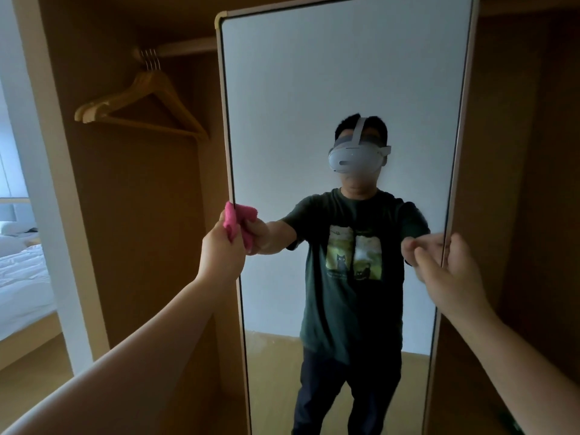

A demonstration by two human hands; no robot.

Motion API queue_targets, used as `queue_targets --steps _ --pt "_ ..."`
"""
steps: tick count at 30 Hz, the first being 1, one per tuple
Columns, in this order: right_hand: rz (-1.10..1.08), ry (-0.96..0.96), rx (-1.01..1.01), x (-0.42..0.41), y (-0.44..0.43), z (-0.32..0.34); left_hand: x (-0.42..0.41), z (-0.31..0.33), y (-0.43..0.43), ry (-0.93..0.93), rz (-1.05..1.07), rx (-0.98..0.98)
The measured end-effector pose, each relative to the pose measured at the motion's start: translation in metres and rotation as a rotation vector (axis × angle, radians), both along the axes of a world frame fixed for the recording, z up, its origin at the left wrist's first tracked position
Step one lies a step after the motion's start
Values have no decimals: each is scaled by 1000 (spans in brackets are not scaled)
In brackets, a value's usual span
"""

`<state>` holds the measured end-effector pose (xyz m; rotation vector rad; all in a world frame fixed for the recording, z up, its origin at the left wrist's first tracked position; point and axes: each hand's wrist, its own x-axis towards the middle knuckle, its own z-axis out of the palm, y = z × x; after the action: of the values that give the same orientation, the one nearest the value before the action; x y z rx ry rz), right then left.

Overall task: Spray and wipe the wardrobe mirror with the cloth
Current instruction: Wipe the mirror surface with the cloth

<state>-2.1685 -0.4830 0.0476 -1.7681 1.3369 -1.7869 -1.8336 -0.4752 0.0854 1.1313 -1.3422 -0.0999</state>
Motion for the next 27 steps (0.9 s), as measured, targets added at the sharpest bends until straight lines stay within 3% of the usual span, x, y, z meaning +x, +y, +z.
queue_targets --steps 12,20,27 --pt "39 20 -87 2 2 -20 -2 -30 8 12 -28 57" --pt "-31 54 -53 1 18 -36 -2 -57 9 28 -31 130" --pt "40 51 -53 1 17 -55 -5 -79 12 48 -23 144"
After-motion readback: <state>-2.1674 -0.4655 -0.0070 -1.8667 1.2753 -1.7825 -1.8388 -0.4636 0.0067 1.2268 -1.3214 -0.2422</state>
